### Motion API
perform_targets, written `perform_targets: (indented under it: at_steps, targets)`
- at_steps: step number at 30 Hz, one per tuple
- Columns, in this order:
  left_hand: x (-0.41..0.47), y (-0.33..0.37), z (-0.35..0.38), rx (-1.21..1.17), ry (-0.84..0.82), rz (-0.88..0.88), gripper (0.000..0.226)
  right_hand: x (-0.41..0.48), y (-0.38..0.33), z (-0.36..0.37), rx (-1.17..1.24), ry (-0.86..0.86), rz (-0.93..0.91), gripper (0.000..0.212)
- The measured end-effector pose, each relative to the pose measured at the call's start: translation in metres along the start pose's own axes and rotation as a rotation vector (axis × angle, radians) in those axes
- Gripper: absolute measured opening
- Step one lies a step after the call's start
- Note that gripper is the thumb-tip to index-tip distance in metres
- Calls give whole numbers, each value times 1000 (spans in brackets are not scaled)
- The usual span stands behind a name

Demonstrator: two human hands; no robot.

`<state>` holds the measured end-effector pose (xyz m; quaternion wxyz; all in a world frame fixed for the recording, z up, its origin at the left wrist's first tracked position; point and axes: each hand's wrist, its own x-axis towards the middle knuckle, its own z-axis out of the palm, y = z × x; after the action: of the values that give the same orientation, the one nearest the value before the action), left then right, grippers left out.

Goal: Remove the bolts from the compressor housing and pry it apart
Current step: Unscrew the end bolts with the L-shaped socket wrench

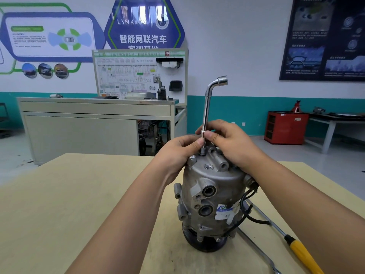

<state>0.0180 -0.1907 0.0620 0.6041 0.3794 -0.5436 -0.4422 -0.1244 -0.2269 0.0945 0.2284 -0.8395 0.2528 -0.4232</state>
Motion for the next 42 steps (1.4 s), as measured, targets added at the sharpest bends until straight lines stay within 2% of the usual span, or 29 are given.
perform_targets:
  at_steps: [3,5,16,26,32,34,42]
  targets:
    - [0,1,0,52,28,16,4,1,0,1,-24,23,1,9]
    - [1,1,0,79,57,30,12,1,0,2,-78,42,-27,5]
    - [-1,2,-1,83,-24,13,14,5,5,1,-163,53,-44,15]
    - [1,2,0,167,3,25,15,4,7,2,-92,34,-9,21]
    - [3,1,-2,196,40,49,8,3,6,3,-20,67,-15,3]
    - [4,1,-1,192,50,51,12,2,6,3,-15,77,-24,8]
    - [3,5,1,207,81,29,18,14,-15,-15,113,221,-49,12]
